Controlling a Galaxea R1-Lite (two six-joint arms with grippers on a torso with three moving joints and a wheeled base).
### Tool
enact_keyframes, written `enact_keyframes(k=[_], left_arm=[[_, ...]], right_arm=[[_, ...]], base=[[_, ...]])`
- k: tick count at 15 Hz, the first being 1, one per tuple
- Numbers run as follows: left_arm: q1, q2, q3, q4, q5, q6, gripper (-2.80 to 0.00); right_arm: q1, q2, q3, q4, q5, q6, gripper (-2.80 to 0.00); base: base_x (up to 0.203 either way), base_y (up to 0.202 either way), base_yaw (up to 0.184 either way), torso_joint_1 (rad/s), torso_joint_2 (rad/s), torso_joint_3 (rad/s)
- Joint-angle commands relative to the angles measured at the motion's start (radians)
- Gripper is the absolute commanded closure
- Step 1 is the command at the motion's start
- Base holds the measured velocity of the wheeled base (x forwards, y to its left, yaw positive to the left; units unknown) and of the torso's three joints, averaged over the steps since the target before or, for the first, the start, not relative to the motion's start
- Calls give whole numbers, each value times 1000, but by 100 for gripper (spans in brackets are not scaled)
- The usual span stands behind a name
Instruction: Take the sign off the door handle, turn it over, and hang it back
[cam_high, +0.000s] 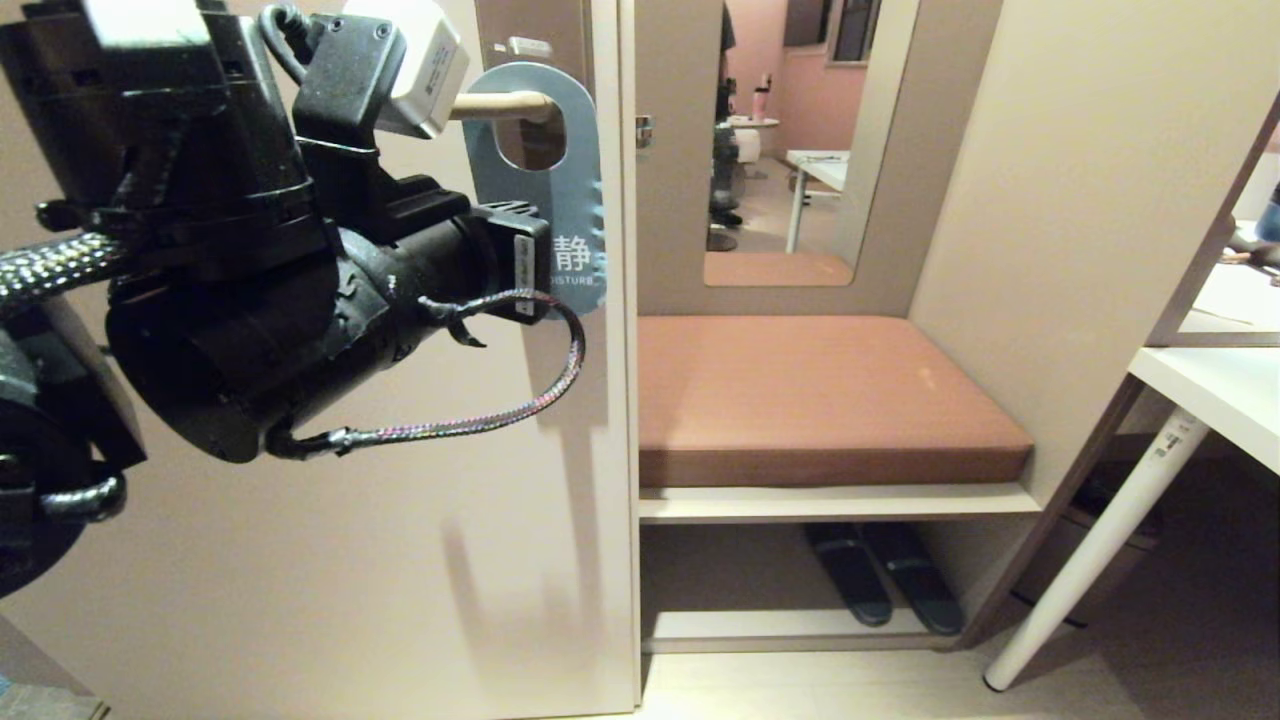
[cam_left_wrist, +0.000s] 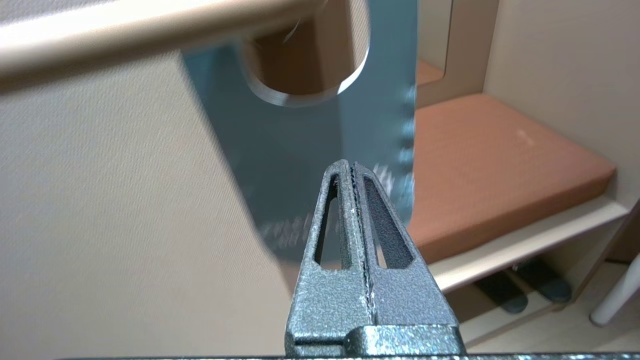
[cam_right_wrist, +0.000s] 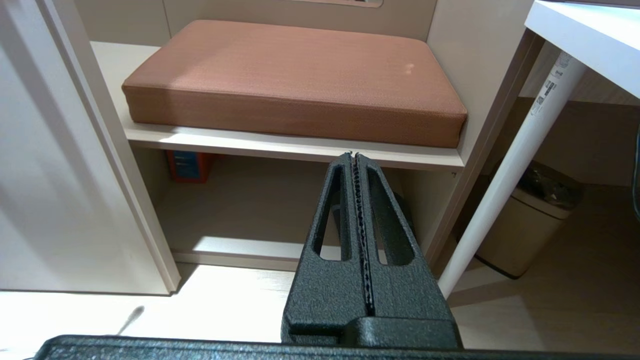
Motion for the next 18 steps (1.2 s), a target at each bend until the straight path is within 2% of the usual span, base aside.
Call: enact_keyframes(k=[1,5,8,15,18], left_arm=[[0,-69,55,-3,3,7,0],[5,-177,152,2,6,31,0],[42,-277,243,7,10,69,0],[282,-495,442,86,18,152,0],[322,-557,542,88,35,159,0]], right_arm=[[0,2,0,0,0,-1,0],[0,0,0,0,0,-1,0],[0,0,0,0,0,-1,0],[0,0,0,0,0,-1,0],[0,2,0,0,0,-1,0]], base=[[0,0,0,0,0,0],[0,0,0,0,0,0],[0,0,0,0,0,0],[0,0,0,0,0,0],[0,0,0,0,0,0]])
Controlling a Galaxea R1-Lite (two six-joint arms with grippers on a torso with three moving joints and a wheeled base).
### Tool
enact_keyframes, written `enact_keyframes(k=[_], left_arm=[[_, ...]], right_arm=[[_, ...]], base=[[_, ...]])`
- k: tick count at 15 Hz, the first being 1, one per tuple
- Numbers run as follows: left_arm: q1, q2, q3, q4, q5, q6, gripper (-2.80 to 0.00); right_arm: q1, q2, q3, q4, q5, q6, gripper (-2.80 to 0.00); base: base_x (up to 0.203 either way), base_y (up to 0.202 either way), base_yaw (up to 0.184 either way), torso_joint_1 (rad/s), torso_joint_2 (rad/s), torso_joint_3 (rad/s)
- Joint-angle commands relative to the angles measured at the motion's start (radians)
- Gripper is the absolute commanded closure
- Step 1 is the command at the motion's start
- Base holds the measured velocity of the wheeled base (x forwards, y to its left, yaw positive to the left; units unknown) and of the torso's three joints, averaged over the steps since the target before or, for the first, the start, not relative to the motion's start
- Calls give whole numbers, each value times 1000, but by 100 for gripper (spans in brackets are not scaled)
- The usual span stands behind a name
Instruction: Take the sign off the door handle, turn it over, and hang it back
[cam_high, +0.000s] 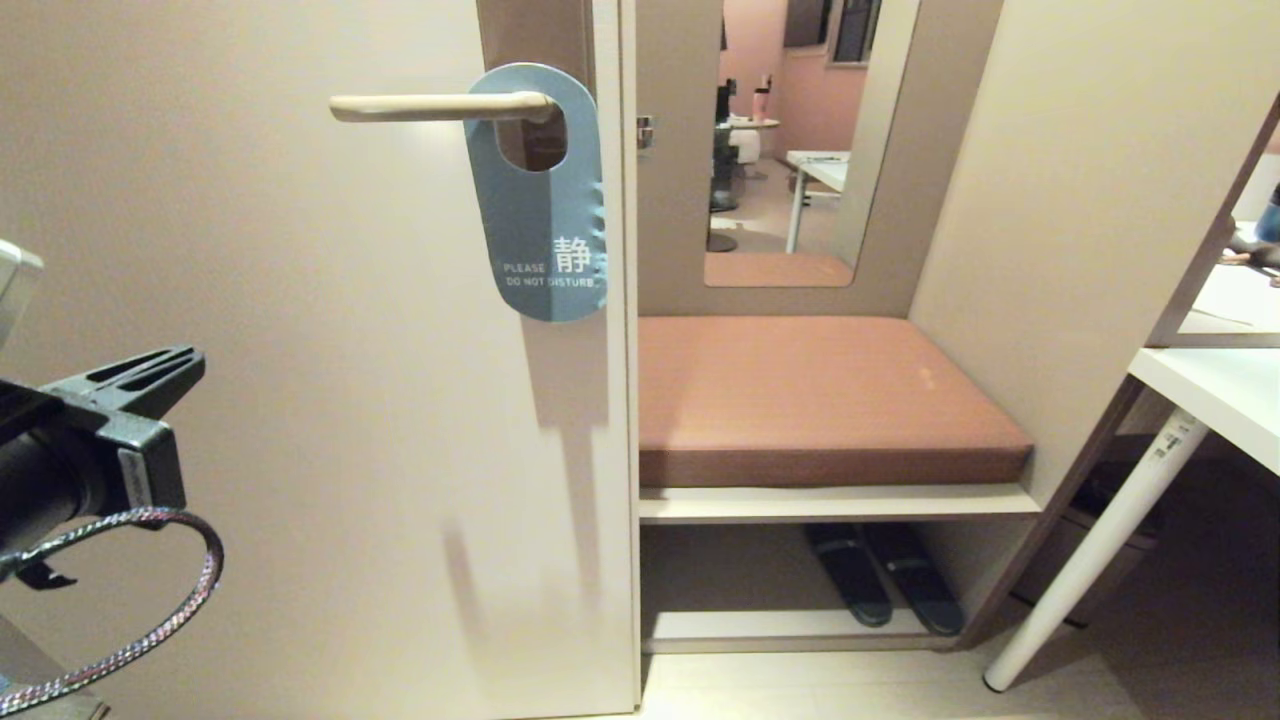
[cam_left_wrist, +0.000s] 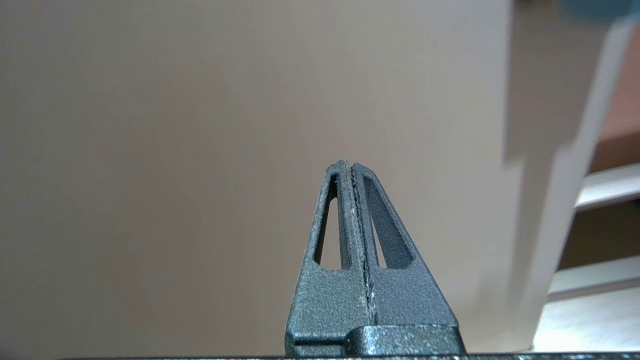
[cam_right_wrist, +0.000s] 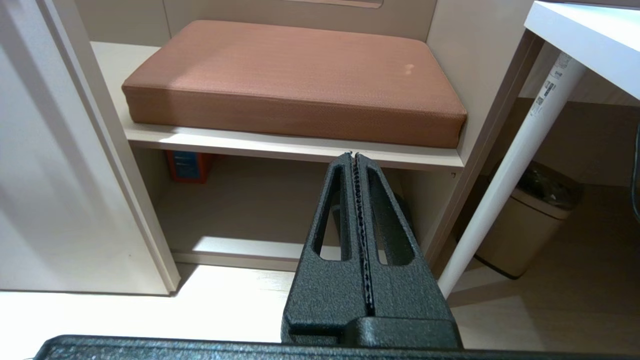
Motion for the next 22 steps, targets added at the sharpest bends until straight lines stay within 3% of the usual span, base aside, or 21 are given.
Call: enact_keyframes(k=[1,5,9,11,13,16,17,19,22], left_arm=[[21,-66,78,-3,21,1,0],[23,-190,268,-4,36,-3,0],[18,-256,385,-8,25,-10,0],[24,-303,437,-9,-13,-21,0],[116,-383,484,-5,-127,-27,0],[343,-543,550,11,-414,-30,0],[385,-600,565,34,-472,-34,0],[420,-711,580,127,-517,-66,0],[432,-833,586,242,-522,-171,0]], right_arm=[[0,1,0,0,0,0,0],[0,2,0,0,0,0,0],[0,0,0,0,0,0,0],[0,1,0,0,0,0,0],[0,1,0,0,0,0,0],[0,1,0,0,0,0,0],[0,2,0,0,0,0,0],[0,2,0,0,0,0,0],[0,0,0,0,1,0,0]], base=[[0,0,0,0,0,0],[0,0,0,0,0,0],[0,0,0,0,0,0],[0,0,0,0,0,0],[0,0,0,0,0,0],[0,0,0,0,0,0],[0,0,0,0,0,0],[0,0,0,0,0,0],[0,0,0,0,0,0]])
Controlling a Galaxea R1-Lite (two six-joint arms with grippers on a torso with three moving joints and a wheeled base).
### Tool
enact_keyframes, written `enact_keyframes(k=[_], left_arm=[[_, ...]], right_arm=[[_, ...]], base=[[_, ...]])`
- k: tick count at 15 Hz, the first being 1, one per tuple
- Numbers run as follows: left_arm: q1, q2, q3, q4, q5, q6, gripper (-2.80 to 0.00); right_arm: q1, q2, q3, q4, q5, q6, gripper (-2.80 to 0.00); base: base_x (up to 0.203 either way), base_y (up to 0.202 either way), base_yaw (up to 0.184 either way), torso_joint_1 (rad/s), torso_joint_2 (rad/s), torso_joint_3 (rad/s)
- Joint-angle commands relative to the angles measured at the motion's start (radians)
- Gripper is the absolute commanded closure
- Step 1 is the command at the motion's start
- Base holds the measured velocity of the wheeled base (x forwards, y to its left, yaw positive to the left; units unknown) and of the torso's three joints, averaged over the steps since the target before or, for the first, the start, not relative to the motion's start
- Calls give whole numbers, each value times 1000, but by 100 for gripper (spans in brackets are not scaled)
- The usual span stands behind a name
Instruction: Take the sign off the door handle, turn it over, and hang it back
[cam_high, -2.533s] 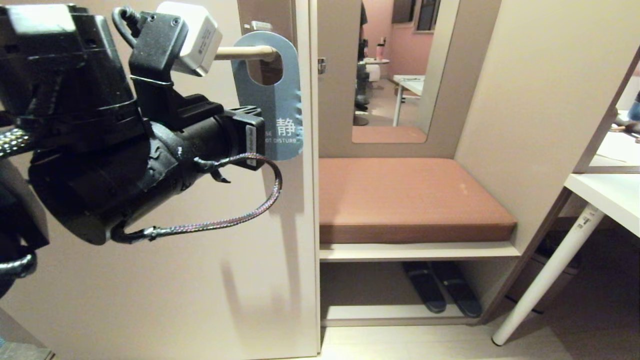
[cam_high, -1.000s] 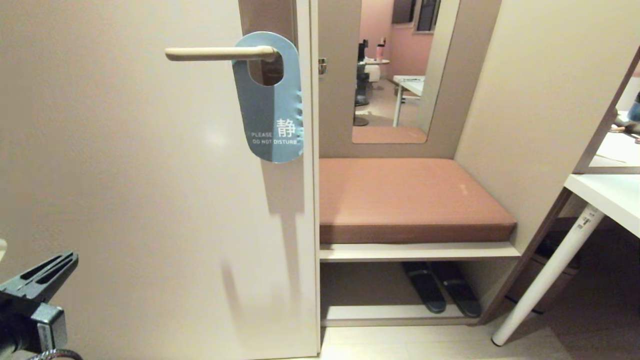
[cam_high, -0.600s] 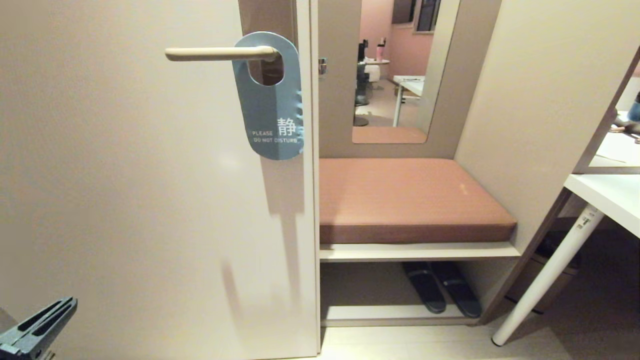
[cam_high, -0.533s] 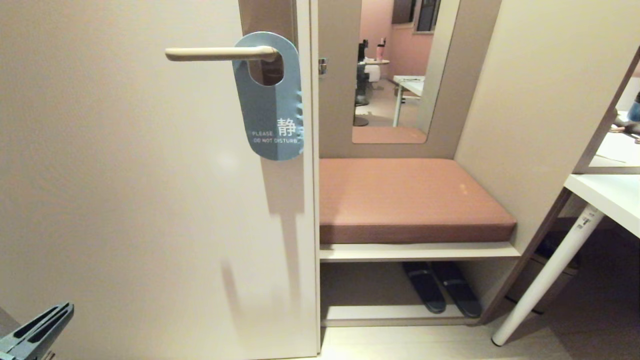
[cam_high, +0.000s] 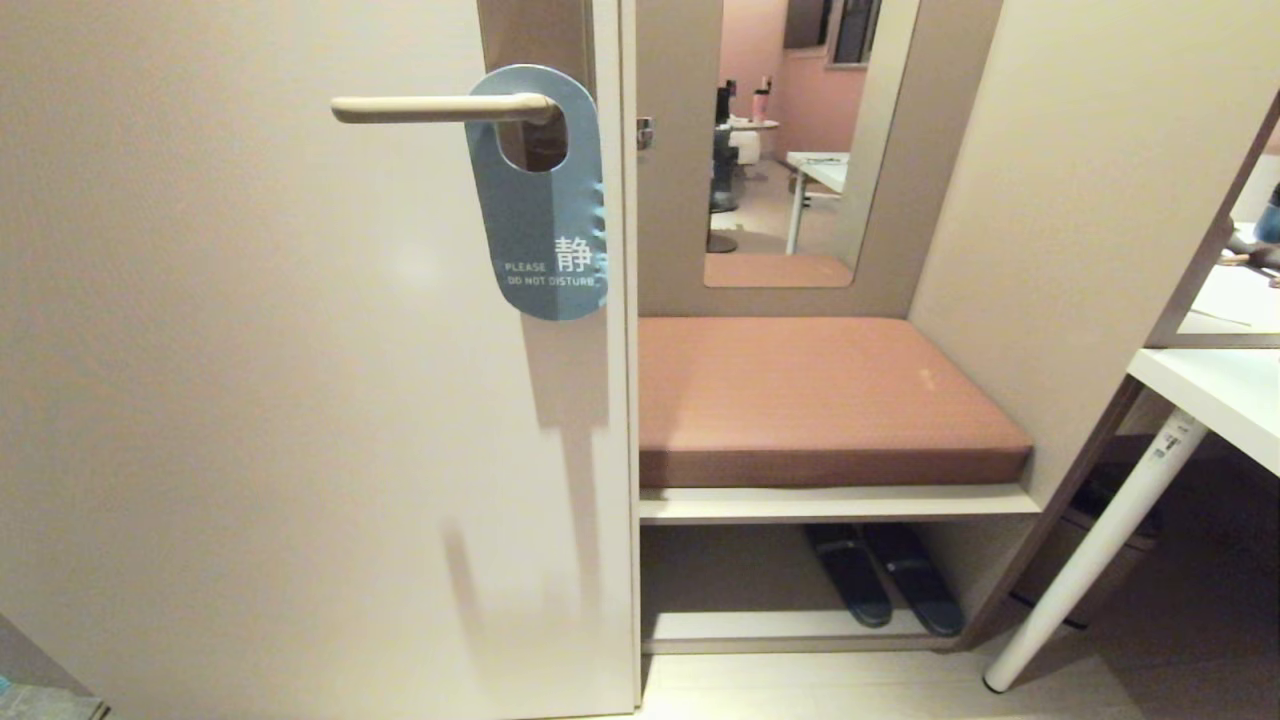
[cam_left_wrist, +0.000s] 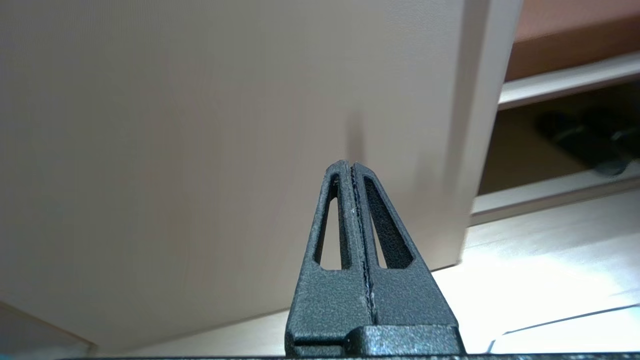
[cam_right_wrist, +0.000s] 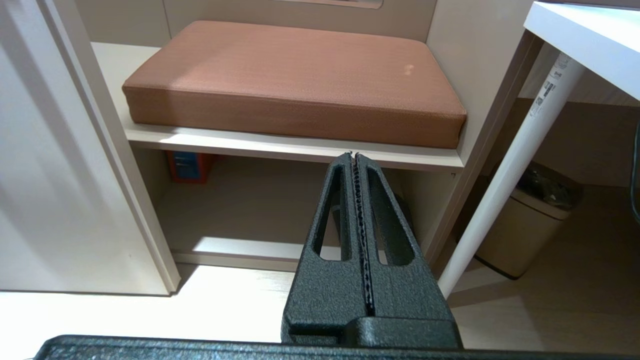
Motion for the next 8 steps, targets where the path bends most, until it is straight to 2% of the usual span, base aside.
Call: enact_keyframes(k=[1,3,5,8], left_arm=[[8,-120,6,41,2,-50,0],[6,-169,7,78,35,-62,0],[5,-231,6,161,51,-58,0],[5,-282,6,168,54,-55,0]], right_arm=[[0,1,0,0,0,-1,0],[-1,2,0,0,0,-1,0],[-1,0,0,0,0,-1,0],[0,2,0,0,0,-1,0]], base=[[0,0,0,0,0,0],[0,0,0,0,0,0],[0,0,0,0,0,0],[0,0,0,0,0,0]])
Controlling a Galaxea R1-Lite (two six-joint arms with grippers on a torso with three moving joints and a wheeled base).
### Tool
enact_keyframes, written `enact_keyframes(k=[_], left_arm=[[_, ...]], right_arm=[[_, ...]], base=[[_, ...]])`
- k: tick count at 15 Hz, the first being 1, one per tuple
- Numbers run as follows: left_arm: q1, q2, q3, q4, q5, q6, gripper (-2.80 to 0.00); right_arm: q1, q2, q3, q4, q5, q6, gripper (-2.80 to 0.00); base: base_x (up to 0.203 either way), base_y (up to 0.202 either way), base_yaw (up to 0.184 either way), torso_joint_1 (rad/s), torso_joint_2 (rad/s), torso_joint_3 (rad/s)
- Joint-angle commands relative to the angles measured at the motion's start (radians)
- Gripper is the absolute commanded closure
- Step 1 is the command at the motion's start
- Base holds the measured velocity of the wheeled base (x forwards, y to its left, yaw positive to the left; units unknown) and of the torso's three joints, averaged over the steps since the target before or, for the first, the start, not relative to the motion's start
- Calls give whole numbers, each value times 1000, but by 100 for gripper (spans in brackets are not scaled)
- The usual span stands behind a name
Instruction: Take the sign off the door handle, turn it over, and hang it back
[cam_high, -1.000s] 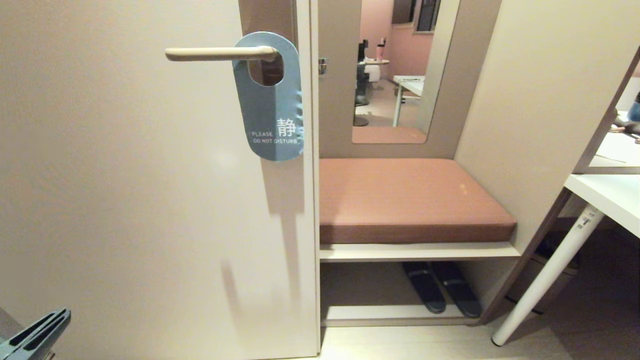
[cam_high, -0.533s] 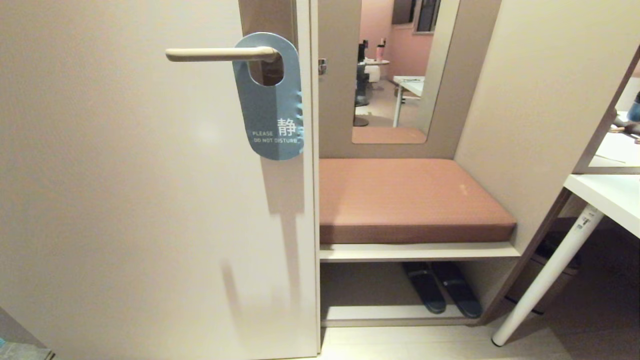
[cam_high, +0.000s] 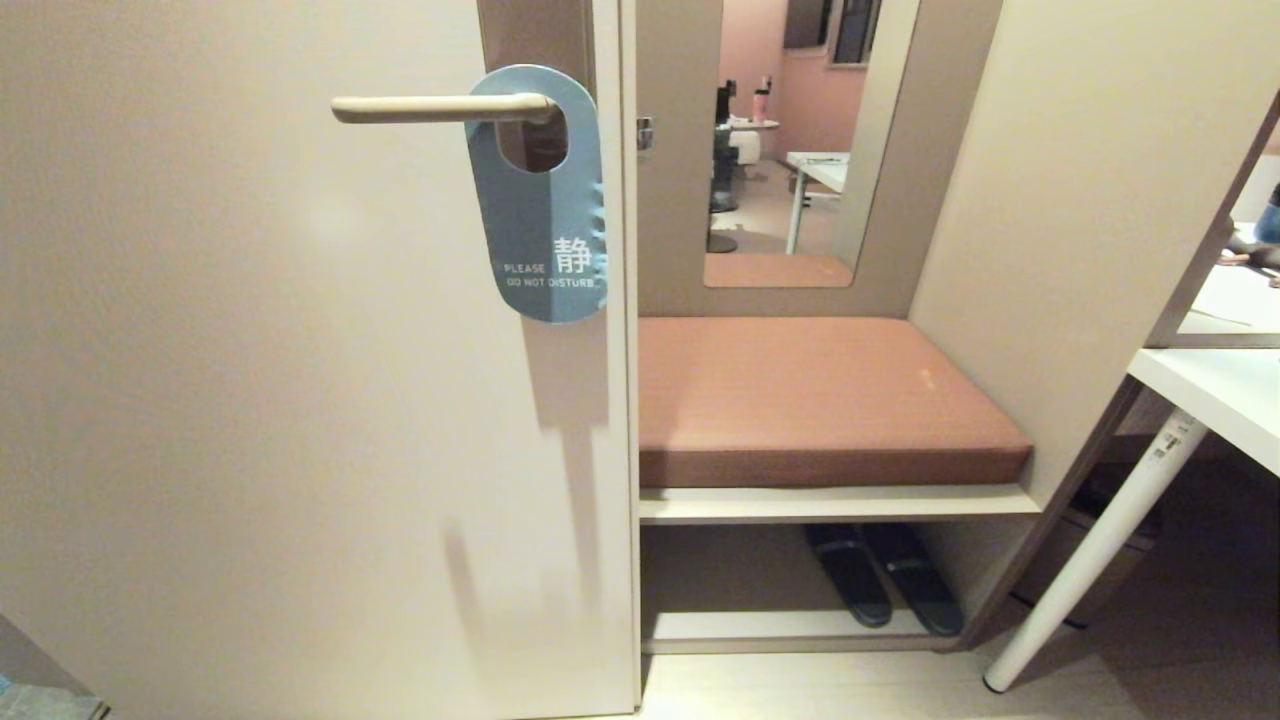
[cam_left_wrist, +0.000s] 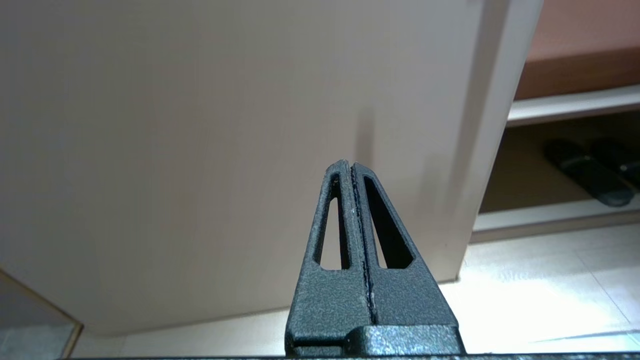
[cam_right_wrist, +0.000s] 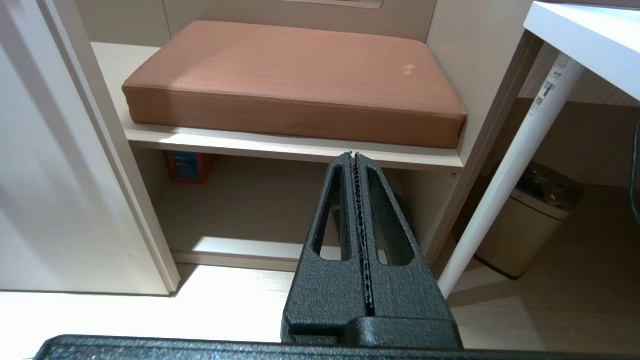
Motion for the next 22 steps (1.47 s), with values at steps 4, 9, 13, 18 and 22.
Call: enact_keyframes(k=[4,9,13,18,22], left_arm=[[0,-44,-1,3,0,-9,0],[1,-44,-1,3,2,4,0],[0,-44,1,3,5,-1,0],[0,-44,1,1,7,-58,0],[0,-44,1,0,16,-74,0]], right_arm=[[0,1,0,0,0,-1,0],[0,1,0,0,1,-1,0],[0,2,0,0,1,-1,0],[0,2,0,0,0,-1,0],[0,1,0,0,1,-1,0]], base=[[0,0,0,0,0,0],[0,0,0,0,0,0],[0,0,0,0,0,0],[0,0,0,0,0,0],[0,0,0,0,0,0]])
